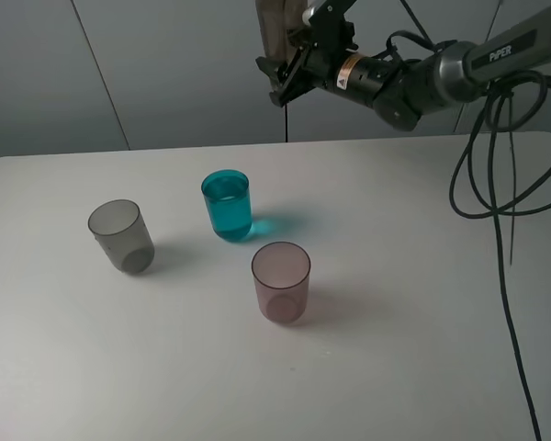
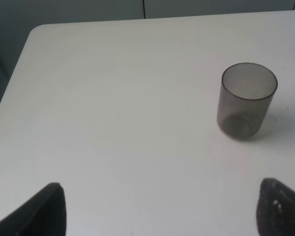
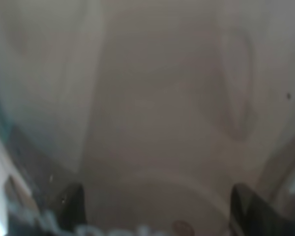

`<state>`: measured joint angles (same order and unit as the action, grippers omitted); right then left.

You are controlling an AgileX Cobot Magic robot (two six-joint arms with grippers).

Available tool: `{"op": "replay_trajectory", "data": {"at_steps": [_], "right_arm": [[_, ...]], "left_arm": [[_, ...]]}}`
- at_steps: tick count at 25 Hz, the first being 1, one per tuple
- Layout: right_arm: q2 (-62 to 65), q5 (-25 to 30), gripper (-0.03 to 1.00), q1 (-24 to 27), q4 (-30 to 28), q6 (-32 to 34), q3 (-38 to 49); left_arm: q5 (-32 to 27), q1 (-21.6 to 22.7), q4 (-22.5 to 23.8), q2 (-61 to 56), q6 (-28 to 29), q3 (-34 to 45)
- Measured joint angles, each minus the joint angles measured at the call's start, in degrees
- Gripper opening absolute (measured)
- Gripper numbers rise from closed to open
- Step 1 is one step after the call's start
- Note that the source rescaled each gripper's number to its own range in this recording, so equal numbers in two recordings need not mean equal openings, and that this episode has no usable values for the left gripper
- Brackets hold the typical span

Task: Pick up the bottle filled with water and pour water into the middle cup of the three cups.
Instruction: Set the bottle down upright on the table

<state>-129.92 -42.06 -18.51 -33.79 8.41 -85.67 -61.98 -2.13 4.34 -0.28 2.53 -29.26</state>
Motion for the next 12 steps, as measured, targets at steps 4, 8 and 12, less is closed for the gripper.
{"op": "replay_trajectory", "data": {"at_steps": [4, 8, 12], "right_arm": [[5.06, 2.17, 0.00, 1.16, 8.28, 2.16, 7.18], [9.92, 2.74, 0.00, 2.36, 15.83, 2.18, 14.86], [15.75, 3.10, 0.00, 3.39, 22.60, -0.44, 22.57]], "left_arm": [[0.00, 0.00, 0.00, 0.00, 0.00, 0.00], [0.00, 0.00, 0.00, 0.00, 0.00, 0.00], [0.00, 0.00, 0.00, 0.00, 0.00, 0.00]]}}
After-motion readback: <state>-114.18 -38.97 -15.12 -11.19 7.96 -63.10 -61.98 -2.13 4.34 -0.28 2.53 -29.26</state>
